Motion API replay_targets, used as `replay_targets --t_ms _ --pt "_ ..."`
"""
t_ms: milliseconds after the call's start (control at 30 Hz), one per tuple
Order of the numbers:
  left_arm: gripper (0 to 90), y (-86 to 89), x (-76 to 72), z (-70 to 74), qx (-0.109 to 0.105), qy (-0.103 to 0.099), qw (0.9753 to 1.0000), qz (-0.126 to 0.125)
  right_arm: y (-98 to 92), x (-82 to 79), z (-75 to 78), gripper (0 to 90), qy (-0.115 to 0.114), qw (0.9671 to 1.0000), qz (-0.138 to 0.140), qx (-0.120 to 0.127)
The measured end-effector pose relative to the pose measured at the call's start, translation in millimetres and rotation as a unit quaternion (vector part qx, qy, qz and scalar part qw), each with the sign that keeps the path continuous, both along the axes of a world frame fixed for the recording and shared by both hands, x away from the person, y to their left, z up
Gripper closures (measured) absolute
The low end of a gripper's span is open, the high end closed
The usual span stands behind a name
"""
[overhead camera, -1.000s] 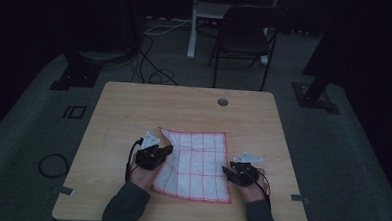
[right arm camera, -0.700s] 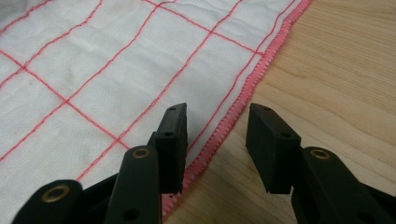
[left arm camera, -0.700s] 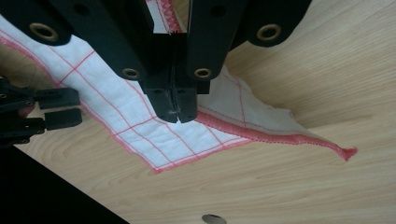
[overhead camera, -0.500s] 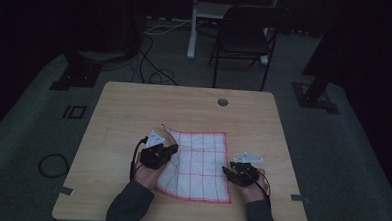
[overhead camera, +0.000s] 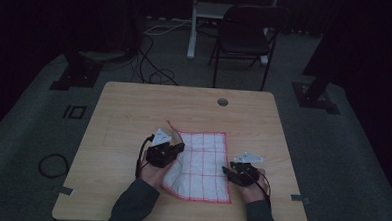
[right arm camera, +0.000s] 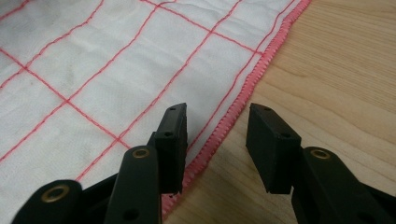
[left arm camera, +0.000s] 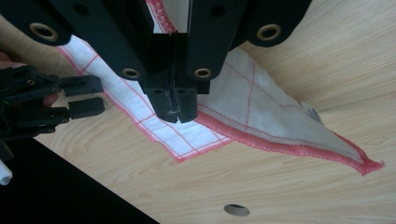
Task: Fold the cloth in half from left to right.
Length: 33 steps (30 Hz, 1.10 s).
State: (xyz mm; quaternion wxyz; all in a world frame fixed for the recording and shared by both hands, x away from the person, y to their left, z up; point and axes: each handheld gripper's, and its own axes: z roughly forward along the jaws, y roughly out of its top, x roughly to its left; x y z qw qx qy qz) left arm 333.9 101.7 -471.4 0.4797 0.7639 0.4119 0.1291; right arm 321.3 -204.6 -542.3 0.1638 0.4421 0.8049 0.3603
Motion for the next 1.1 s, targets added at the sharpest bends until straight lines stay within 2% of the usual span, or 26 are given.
replay_targets --t_ms 567,1100 --pt "90.0 -25.5 6.4 -2.9 0.001 0.004 0.9998 -0.021 -1.0 0.3 -0.1 58.2 0.0 1.0 0.0 0.001" --pt "90.0 -56.6 15.6 -18.9 0.021 0.021 0.9987 -0.041 -1.6 0.4 0.1 58.1 0.001 1.0 0.0 0.001"
